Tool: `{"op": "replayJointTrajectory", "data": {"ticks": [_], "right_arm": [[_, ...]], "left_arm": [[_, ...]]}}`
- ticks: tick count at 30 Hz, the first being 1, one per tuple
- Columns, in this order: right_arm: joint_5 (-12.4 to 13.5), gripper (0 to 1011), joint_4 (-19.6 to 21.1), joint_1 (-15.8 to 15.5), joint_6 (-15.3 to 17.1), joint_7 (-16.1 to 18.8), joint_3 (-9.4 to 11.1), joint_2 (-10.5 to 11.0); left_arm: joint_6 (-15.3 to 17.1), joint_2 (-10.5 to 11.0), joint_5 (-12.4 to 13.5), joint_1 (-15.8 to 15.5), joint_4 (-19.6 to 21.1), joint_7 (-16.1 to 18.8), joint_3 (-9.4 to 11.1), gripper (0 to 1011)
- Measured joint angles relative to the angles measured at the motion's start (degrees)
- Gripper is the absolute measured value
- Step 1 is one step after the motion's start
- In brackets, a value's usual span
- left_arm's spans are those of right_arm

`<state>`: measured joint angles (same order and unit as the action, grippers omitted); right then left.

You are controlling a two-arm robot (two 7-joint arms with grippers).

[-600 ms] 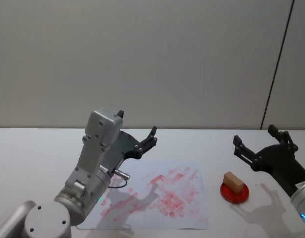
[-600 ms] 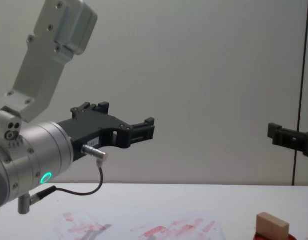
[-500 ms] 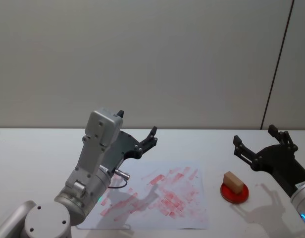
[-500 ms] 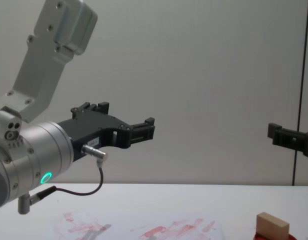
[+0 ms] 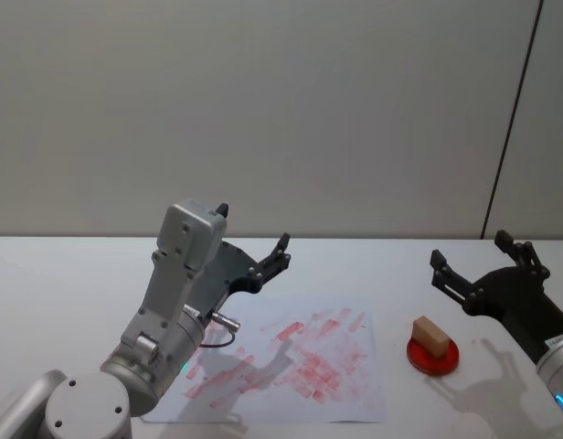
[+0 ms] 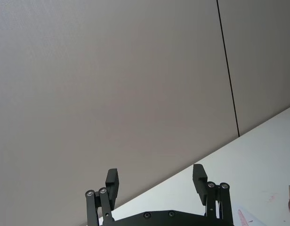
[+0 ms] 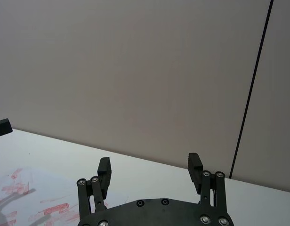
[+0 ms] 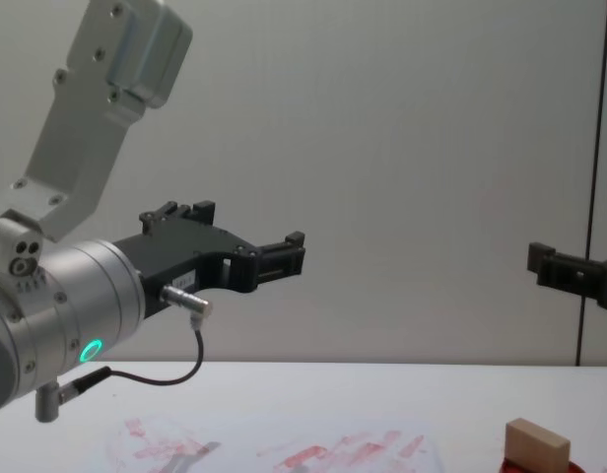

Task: Use the one hand to pick up the stamp and affix it onto the A4 paper.

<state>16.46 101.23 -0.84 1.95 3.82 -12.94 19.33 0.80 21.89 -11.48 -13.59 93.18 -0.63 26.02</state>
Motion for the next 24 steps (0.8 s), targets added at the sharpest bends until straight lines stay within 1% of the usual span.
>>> {"op": "replayJointTrajectory", "data": {"ticks": [9, 14, 24], "right_arm": [[0.0, 1001, 0.0, 0.0, 0.0, 0.0, 0.0, 0.0], [0.0, 1001, -0.2, 0.0, 0.1, 0.7, 0.1, 0.1], [0.0, 1001, -2.1, 0.2, 1.6, 5.1, 0.3, 1.1]], "left_arm": [[0.0, 0.0, 0.0, 0.0, 0.0, 0.0, 0.0, 1002], [0.0, 0.0, 0.0, 0.0, 0.0, 0.0, 0.0, 1002], [0.0, 0.0, 0.0, 0.0, 0.0, 0.0, 0.0, 1002]]}}
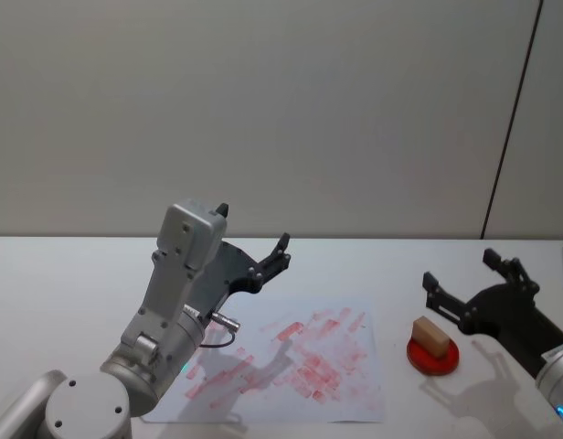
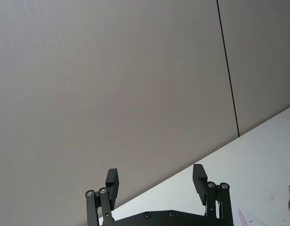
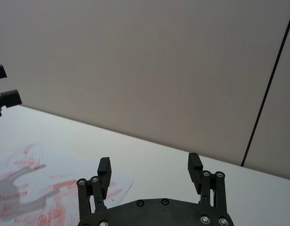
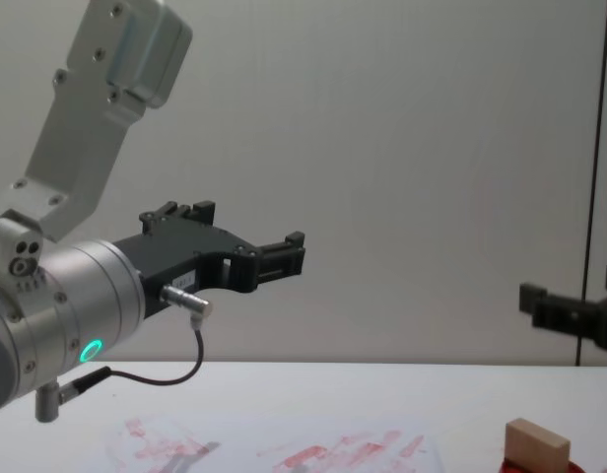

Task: Use the one hand to pick up the stamp and affix it onto the A4 paper.

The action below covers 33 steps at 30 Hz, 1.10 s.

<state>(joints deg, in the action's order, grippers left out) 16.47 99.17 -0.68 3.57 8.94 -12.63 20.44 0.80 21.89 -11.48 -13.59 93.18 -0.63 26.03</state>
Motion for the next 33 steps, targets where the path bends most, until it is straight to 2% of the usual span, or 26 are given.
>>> {"op": "replayJointTrajectory", "data": {"ticks": [9, 18, 33], "right_arm": [[-0.5, 1001, -2.6, 0.6, 2.5, 3.3, 0.0, 0.5], [-1.7, 1001, -5.6, 1.9, 4.4, 5.1, -0.3, 0.1], [-5.3, 1001, -11.1, 4.5, 6.2, 7.7, -1.6, -1.4]], "left_arm": [[0.0, 0.0, 0.0, 0.0, 0.0, 0.0, 0.0, 1002], [0.0, 0.0, 0.0, 0.0, 0.0, 0.0, 0.0, 1002], [0.0, 0.0, 0.0, 0.0, 0.0, 0.0, 0.0, 1003]]}}
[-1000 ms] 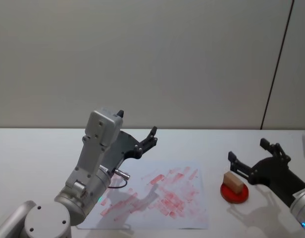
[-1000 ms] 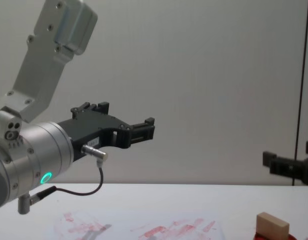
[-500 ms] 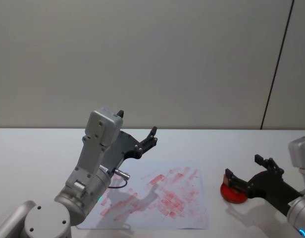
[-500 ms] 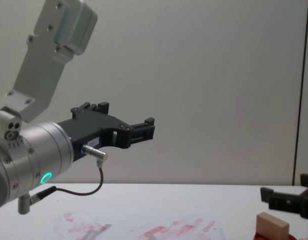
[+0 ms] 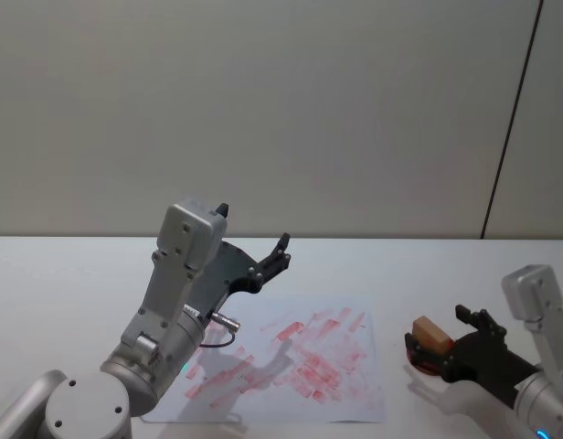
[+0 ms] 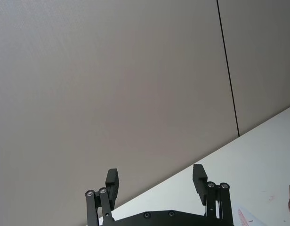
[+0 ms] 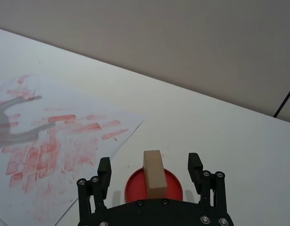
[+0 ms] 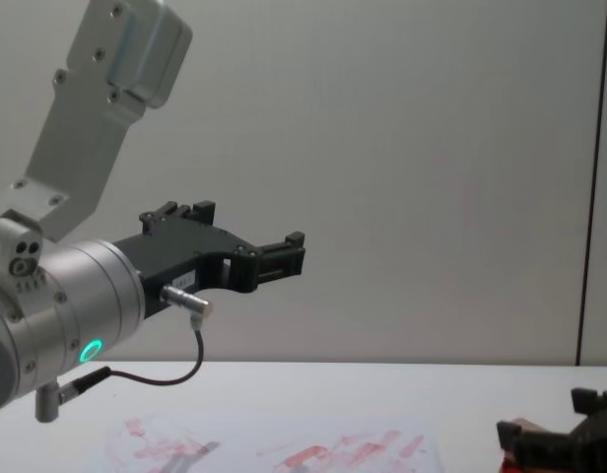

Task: Use the one hand to pick up the stamp and affix it onto the A4 paper.

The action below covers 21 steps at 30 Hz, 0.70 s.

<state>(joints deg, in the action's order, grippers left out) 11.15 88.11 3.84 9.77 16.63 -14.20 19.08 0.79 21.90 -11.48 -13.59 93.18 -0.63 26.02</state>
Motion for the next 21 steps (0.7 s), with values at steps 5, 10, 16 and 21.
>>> {"op": "replayJointTrajectory", "data": {"ticks": [5, 10, 16, 21], "right_arm": [[-1.1, 980, -1.3, 0.6, 0.4, 0.5, -0.4, -0.4], [-1.7, 884, -2.2, 1.1, 0.6, 0.7, -0.5, -0.6], [-2.2, 707, -3.2, 1.6, 0.8, 0.8, -0.5, -0.7], [-2.4, 569, -4.1, 2.1, 0.8, 0.8, -0.4, -0.8]], "left_arm": [[0.0, 0.0, 0.0, 0.0, 0.0, 0.0, 0.0, 1002], [0.0, 0.0, 0.0, 0.0, 0.0, 0.0, 0.0, 1002], [0.0, 0.0, 0.0, 0.0, 0.0, 0.0, 0.0, 1003], [0.0, 0.0, 0.0, 0.0, 0.0, 0.0, 0.0, 1002]]}}
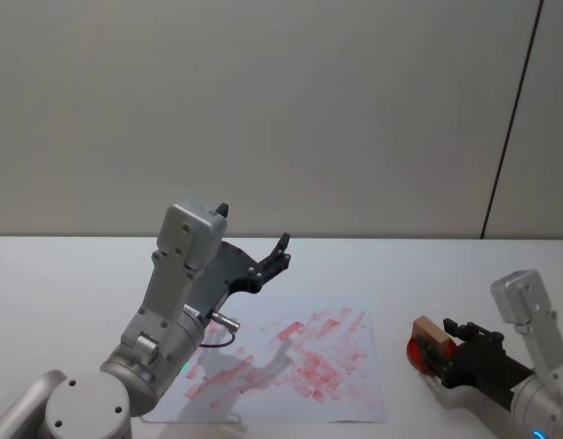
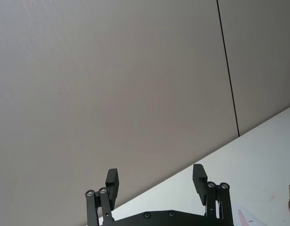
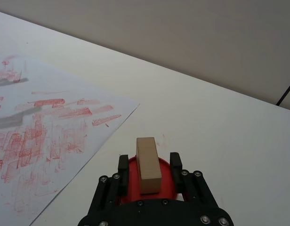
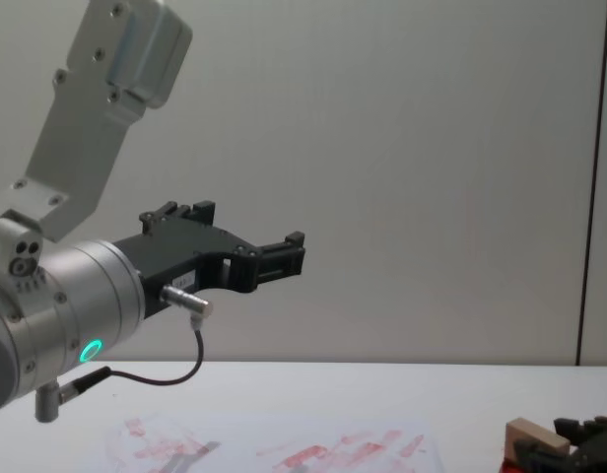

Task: Use the one hand to pick up the stamp and affix it onto the A4 paper.

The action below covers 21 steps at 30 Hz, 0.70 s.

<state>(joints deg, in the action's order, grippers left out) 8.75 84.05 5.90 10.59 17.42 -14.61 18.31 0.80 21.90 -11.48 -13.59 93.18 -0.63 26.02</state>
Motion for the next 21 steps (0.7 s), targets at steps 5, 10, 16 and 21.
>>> {"op": "replayJointTrajectory", "data": {"ticks": [5, 10, 16, 21], "right_arm": [[0.0, 417, -0.5, 0.3, 0.0, 0.0, 0.1, 0.0], [0.3, 250, -0.7, 0.4, -0.2, 0.2, 0.2, -0.1], [1.3, 216, -0.6, 0.6, -1.2, 0.6, 0.2, -0.3], [2.0, 216, 0.4, 0.6, -2.4, 0.9, 0.2, -0.3]], "left_arm": [[0.0, 0.0, 0.0, 0.0, 0.0, 0.0, 0.0, 1002], [0.0, 0.0, 0.0, 0.0, 0.0, 0.0, 0.0, 1002], [0.0, 0.0, 0.0, 0.0, 0.0, 0.0, 0.0, 1003], [0.0, 0.0, 0.0, 0.0, 0.0, 0.0, 0.0, 1002]]}}
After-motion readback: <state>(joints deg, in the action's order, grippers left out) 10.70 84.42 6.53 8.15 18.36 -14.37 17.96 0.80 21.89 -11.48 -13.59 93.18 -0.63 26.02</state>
